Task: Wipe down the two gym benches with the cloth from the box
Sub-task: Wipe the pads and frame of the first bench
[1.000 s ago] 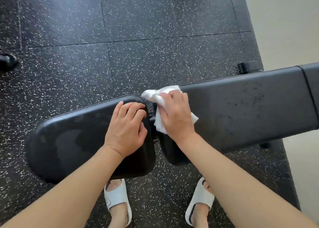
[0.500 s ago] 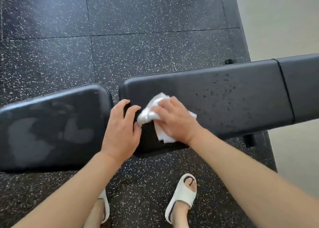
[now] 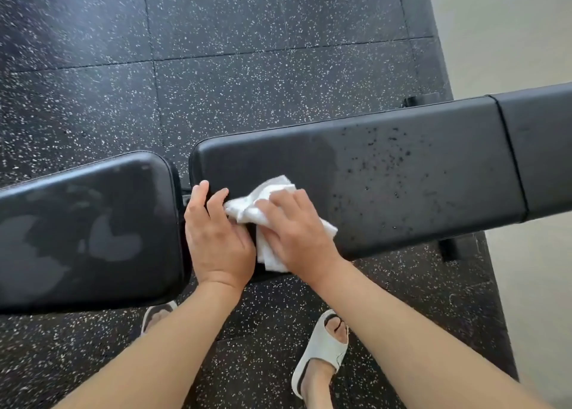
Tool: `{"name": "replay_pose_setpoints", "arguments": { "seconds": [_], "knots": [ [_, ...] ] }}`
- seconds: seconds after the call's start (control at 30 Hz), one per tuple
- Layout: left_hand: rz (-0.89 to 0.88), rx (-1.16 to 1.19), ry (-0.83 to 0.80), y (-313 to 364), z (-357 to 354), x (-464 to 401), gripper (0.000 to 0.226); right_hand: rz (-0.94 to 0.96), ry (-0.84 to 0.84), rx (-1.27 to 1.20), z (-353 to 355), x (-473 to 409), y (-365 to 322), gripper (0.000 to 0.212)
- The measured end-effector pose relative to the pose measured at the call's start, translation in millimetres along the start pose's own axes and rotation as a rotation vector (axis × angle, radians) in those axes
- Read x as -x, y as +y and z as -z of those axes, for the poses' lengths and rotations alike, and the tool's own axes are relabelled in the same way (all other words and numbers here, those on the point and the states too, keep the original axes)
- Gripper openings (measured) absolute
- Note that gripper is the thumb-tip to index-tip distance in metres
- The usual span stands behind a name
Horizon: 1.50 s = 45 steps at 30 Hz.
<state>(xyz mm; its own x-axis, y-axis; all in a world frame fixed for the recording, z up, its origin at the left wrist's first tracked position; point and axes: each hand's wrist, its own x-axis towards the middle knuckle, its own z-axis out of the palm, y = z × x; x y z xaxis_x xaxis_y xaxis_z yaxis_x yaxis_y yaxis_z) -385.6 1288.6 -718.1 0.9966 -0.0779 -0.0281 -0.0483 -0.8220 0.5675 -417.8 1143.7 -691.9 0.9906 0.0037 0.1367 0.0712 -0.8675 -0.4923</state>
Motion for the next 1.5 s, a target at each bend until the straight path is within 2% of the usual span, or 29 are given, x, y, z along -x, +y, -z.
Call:
{"name": "replay_pose_setpoints", "arguments": {
  "seconds": [0.07,0.13,0.17,0.23,0.3,0.33,0.37,0.43,0.57,0.63,0.7,0.8,0.87,1.0,1.1,1.27,1.37,1.5],
  "knots": [
    [-0.025,-0.033,-0.002,-0.2,-0.9,0.4,0.049,0.133,-0.045,0.014,10.4,1.4,25.1,0.016],
    [-0.025,-0.056,0.008,-1.4,-2.3,2.2,0.048,0.169,0.008,0.070,27.6,-17.8,63.7,0.021],
    [-0.020,-0.063,0.017,-2.0,-3.7,2.8,0.047,0.116,0.068,0.119,36.5,-30.6,83.1,0.022],
    [-0.017,-0.072,0.033,-4.1,-7.2,2.8,0.047,-0.120,0.182,0.189,51.5,-57.4,108.8,0.017],
    [-0.030,-0.078,0.046,-6.2,-9.4,2.6,0.047,-0.335,0.280,0.245,51.6,-83.8,113.9,0.009],
    [-0.039,-0.079,0.052,-6.6,-9.9,2.4,0.047,-0.372,0.299,0.306,44.5,-96.3,108.4,0.010],
    [-0.044,-0.079,0.054,-6.4,-10.3,2.4,0.047,-0.375,0.259,0.356,34.8,-106.4,97.5,0.017],
    [-0.039,-0.081,0.051,-6.3,-10.4,2.8,0.048,-0.353,0.132,0.294,14.0,-116.7,62.2,0.032],
    [-0.030,-0.080,0.049,-6.7,-10.5,2.0,0.051,-0.206,0.101,0.034,-13.2,-109.6,-1.8,0.015],
    [-0.042,-0.085,0.060,-6.5,-11.4,1.3,0.050,-0.082,0.107,0.007,-6.3,-105.0,9.4,0.011],
    [-0.051,-0.092,0.067,-7.9,-12.4,1.3,0.049,-0.040,0.130,0.032,9.3,-101.2,46.4,0.011],
    [-0.065,-0.082,0.066,-9.1,-12.6,2.4,0.050,-0.160,0.184,0.172,44.6,-84.5,112.9,0.017],
    [-0.068,-0.082,0.059,-10.1,-12.7,2.2,0.050,-0.256,0.230,0.181,61.1,-73.4,137.5,0.013],
    [-0.055,-0.083,0.051,-10.6,-12.4,2.4,0.049,-0.414,0.274,0.206,48.4,-79.3,120.3,0.016],
    [-0.054,-0.078,0.052,-9.7,-12.4,2.6,0.049,-0.308,0.172,0.219,20.3,-93.1,76.4,0.031],
    [-0.037,-0.077,0.048,-7.1,-12.1,2.9,0.049,-0.140,0.159,0.014,-13.6,-100.5,7.1,0.014],
    [-0.040,-0.088,0.044,-6.9,-10.8,2.4,0.049,-0.071,0.137,0.008,-3.0,-88.2,31.9,0.014],
    [-0.048,-0.090,0.045,-7.4,-10.2,3.6,0.048,-0.154,0.229,0.086,44.2,-23.1,97.8,0.027]
  ]
}}
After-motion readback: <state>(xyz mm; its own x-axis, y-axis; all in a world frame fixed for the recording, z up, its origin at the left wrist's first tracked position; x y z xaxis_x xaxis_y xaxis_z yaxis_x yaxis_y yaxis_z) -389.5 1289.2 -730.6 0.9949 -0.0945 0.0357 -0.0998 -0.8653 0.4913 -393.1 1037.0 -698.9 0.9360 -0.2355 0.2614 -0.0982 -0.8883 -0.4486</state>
